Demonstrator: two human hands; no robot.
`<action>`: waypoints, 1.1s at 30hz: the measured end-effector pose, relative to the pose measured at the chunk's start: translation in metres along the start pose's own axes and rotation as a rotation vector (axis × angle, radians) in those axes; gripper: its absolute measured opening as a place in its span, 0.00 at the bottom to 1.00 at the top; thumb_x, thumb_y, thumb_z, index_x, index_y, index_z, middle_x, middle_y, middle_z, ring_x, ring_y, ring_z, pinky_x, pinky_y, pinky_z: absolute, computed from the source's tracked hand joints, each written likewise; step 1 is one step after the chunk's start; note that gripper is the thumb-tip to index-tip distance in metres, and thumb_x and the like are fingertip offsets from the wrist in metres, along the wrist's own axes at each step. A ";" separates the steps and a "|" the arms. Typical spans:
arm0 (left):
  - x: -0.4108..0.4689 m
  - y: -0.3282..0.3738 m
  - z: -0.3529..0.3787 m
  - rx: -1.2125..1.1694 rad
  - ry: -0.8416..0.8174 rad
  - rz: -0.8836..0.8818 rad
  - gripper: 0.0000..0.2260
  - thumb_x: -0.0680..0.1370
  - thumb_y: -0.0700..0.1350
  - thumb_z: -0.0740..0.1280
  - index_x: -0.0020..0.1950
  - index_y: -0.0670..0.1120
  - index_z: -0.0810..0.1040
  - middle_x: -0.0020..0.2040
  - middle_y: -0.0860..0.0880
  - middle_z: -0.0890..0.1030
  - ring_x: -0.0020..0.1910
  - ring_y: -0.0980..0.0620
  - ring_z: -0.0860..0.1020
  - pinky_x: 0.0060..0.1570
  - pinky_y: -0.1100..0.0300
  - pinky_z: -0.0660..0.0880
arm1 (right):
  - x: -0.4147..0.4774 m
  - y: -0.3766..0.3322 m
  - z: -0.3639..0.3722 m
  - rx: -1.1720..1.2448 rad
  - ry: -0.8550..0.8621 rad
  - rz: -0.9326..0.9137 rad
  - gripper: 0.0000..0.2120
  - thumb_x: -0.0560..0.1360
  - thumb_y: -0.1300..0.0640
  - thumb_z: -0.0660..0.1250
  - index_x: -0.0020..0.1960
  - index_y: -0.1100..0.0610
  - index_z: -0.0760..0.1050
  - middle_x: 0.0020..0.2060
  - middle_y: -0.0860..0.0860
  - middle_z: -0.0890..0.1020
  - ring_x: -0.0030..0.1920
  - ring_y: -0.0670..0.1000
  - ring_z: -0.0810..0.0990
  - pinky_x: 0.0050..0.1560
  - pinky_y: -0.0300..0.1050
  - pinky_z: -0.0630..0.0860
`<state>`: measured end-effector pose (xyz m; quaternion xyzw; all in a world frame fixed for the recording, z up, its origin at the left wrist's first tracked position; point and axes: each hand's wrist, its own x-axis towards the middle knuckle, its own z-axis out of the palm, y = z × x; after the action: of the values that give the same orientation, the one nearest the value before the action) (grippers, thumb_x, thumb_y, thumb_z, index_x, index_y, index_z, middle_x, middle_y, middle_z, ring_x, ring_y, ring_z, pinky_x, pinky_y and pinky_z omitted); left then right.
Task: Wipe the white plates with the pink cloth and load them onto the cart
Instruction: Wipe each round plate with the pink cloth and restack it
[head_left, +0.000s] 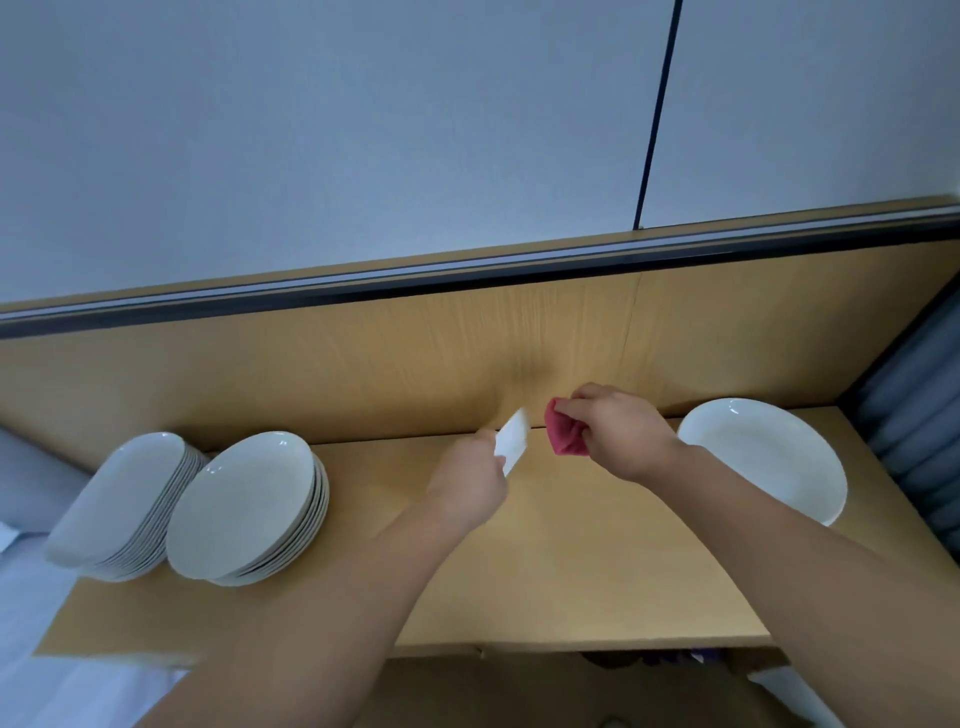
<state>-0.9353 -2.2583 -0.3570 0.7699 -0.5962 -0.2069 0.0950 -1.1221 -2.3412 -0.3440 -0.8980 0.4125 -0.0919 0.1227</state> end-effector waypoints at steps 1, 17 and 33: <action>0.001 -0.001 -0.006 -0.080 0.017 -0.033 0.08 0.82 0.45 0.58 0.57 0.43 0.72 0.47 0.48 0.76 0.45 0.47 0.74 0.39 0.56 0.68 | 0.002 -0.004 -0.003 0.008 0.011 -0.003 0.18 0.74 0.66 0.60 0.58 0.51 0.79 0.53 0.48 0.78 0.53 0.51 0.76 0.44 0.40 0.70; 0.003 -0.085 -0.031 -0.525 0.059 -0.183 0.05 0.78 0.42 0.59 0.47 0.46 0.73 0.41 0.50 0.77 0.39 0.50 0.74 0.36 0.58 0.68 | 0.062 -0.074 0.028 0.043 -0.060 -0.094 0.19 0.74 0.67 0.59 0.59 0.52 0.78 0.54 0.50 0.77 0.53 0.52 0.76 0.47 0.42 0.74; 0.004 -0.160 -0.020 -0.304 -0.050 -0.103 0.28 0.65 0.51 0.66 0.65 0.51 0.70 0.46 0.46 0.79 0.44 0.49 0.78 0.41 0.54 0.76 | 0.139 -0.123 0.106 0.050 -0.366 -0.220 0.30 0.76 0.59 0.62 0.76 0.50 0.60 0.71 0.53 0.64 0.68 0.57 0.64 0.66 0.52 0.67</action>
<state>-0.7851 -2.2212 -0.4028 0.7706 -0.5200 -0.3185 0.1851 -0.9157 -2.3543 -0.4000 -0.9360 0.2805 0.0494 0.2070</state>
